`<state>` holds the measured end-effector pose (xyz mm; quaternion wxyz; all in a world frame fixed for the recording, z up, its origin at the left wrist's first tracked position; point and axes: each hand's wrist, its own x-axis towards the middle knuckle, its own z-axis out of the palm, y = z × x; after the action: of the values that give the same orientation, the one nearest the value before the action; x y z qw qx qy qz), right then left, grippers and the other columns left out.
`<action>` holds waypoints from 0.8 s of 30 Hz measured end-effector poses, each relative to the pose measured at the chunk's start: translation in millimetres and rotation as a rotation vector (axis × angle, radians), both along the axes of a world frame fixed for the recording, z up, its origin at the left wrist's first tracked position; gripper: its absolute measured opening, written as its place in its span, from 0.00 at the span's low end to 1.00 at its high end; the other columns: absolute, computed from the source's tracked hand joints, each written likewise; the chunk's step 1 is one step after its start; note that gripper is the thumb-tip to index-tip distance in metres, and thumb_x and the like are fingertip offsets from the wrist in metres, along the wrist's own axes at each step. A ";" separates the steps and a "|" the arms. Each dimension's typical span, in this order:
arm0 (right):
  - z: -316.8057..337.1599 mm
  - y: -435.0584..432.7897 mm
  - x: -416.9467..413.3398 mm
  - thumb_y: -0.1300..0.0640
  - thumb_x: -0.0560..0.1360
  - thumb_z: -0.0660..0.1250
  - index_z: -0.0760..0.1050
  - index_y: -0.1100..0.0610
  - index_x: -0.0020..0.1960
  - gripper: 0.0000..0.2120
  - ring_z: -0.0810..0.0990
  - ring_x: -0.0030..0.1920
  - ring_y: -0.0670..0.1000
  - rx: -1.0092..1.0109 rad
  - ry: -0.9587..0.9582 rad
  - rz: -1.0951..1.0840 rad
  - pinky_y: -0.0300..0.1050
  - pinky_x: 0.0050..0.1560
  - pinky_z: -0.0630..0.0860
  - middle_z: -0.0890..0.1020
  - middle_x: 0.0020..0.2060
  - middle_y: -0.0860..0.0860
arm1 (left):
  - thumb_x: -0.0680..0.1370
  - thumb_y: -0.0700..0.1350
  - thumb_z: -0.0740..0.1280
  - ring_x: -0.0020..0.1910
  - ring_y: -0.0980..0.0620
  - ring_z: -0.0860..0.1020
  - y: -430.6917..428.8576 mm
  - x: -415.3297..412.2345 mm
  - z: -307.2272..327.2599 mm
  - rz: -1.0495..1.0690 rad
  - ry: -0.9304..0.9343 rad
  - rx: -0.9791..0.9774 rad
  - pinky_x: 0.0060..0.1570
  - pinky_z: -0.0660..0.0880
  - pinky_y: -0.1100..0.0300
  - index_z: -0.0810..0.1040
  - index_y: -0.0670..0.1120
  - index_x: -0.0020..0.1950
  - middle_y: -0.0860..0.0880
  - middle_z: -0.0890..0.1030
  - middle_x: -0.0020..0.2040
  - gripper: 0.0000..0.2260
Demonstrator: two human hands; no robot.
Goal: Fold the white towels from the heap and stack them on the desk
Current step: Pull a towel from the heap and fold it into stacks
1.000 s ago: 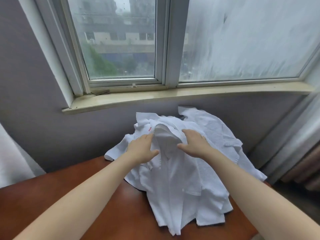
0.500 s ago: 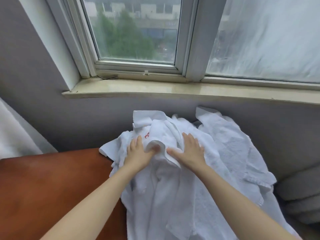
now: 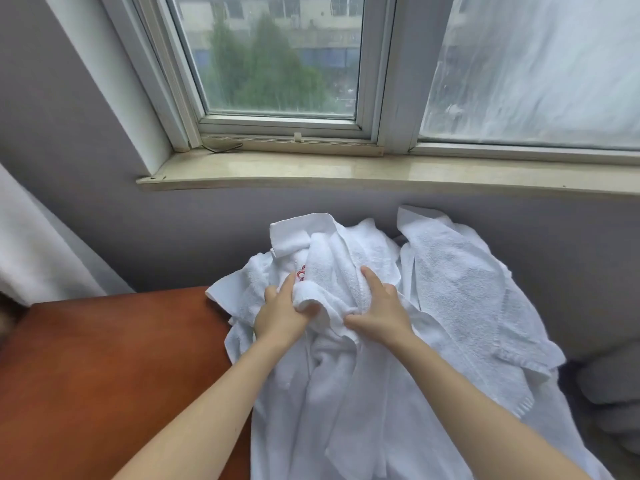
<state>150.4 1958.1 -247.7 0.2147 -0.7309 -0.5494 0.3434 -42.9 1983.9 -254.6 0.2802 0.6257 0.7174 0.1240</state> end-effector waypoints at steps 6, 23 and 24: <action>25.6 -13.5 -10.3 0.56 0.65 0.71 0.61 0.41 0.75 0.41 0.68 0.68 0.44 0.173 0.162 -0.060 0.38 0.59 0.65 0.70 0.68 0.45 | 0.62 0.64 0.65 0.56 0.51 0.79 -13.1 -3.4 29.0 0.017 -0.477 0.103 0.55 0.78 0.49 0.72 0.62 0.68 0.52 0.78 0.60 0.33; 132.1 -43.1 -252.1 0.49 0.57 0.72 0.64 0.43 0.73 0.45 0.72 0.65 0.41 0.372 0.446 0.129 0.48 0.67 0.72 0.70 0.66 0.38 | 0.61 0.62 0.73 0.51 0.67 0.78 -68.6 -237.2 125.4 0.109 -0.736 0.625 0.50 0.73 0.69 0.76 0.63 0.54 0.59 0.80 0.53 0.22; 133.0 -44.5 -273.9 0.49 0.57 0.72 0.64 0.43 0.73 0.45 0.71 0.65 0.41 0.367 0.455 0.150 0.48 0.67 0.72 0.70 0.66 0.38 | 0.61 0.61 0.74 0.52 0.67 0.78 -73.9 -258.7 127.5 0.133 -0.732 0.633 0.51 0.73 0.70 0.76 0.62 0.55 0.58 0.80 0.54 0.23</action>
<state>-123.5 1913.6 -114.6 0.4346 -0.5417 -0.5925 0.4082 -301.6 1910.0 -127.2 0.3016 0.5484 0.5373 0.5653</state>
